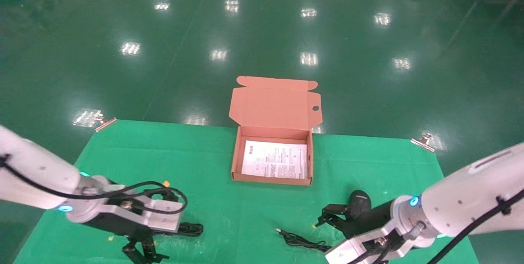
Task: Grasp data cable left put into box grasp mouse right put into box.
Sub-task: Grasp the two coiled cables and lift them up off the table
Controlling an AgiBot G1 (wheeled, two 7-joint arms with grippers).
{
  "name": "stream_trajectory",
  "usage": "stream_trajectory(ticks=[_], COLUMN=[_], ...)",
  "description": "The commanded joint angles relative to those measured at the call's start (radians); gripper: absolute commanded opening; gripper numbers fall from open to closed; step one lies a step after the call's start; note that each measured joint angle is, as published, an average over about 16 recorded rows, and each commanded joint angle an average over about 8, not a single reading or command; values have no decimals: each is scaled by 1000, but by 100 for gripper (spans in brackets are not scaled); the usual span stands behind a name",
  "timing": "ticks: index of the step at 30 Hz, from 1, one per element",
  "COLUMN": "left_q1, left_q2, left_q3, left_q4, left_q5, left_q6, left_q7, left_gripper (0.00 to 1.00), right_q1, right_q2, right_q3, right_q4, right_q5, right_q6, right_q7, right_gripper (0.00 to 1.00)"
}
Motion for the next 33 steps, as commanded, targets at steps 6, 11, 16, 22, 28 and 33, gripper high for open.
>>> stream_trajectory(ticks=[6,11,16,22,28,33], left_q1=[19,26,20,0,-11,-16], left_q2=[63,96,125,166,206,233], left_q3=[23,9,-14,-28,-37,-44], left_q4=[158,313,478,647,778,854], left_q5=[64,45,13,-3,-15,-22], left_q6=[-75,-123,-167,-219,-264,-303], left_q7=[12,48,104,181,251,303], left_gripper=[100,100,100,100,100,99], right_q1=[-59,-85,-103,-110,-109,-109], right_q2=[-37,-66,-106,-163,-209,-232], right_q3=[-25,-29,-19,-16,-19,-19], right_q4=[-14,-51,-138,-267,-373,-438], right_q5=[-100,-126,-106,-90,-100,-107], right_q6=[83,112,140,172,210,245], right_q7=[70,131,173,168,140,116], right_gripper=[100,100,100,100,100,81])
